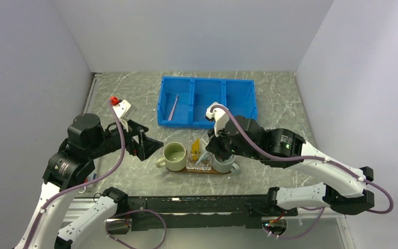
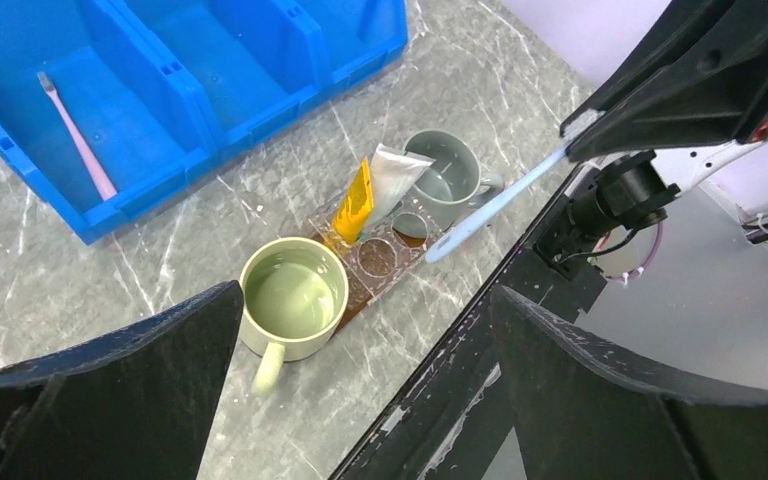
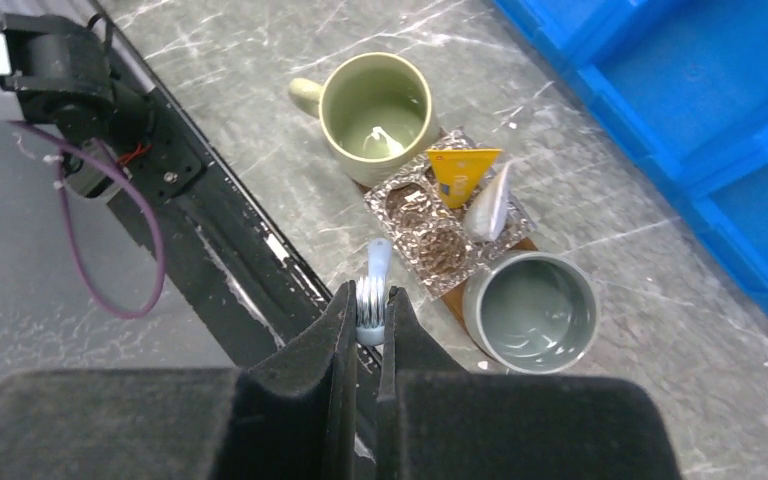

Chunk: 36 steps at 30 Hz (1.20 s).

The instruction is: Prepare toiletry sets of a toothbrush and toothpaste on the tray

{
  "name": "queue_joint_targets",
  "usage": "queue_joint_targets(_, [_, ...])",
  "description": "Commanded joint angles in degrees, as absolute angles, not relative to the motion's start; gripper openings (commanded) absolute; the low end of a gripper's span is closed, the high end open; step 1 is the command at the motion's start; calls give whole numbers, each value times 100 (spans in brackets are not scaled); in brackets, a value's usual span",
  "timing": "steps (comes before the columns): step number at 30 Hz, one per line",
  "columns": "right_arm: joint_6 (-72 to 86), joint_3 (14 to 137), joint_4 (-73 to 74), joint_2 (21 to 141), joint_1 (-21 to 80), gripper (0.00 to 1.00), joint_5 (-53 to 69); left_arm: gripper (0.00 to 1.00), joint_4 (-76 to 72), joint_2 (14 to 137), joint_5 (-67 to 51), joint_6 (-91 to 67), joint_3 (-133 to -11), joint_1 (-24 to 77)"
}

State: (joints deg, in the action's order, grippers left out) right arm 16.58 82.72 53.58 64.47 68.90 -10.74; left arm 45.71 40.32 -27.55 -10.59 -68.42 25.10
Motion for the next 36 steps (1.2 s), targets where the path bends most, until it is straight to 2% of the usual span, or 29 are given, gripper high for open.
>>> queue_joint_targets(1, [1858,8324,5415,6243,6959,0,-1927,99,4377,4034,-2667,-1006,-6726,2514])
queue_joint_targets(9, [1846,7984,5165,6286,7010,0,-2357,99,4292,4000,-2486,-1011,-6468,2514])
queue_joint_targets(36, [2197,6677,4055,6201,7102,0,-2535,99,4279,3914,-2358,-949,-6302,2514])
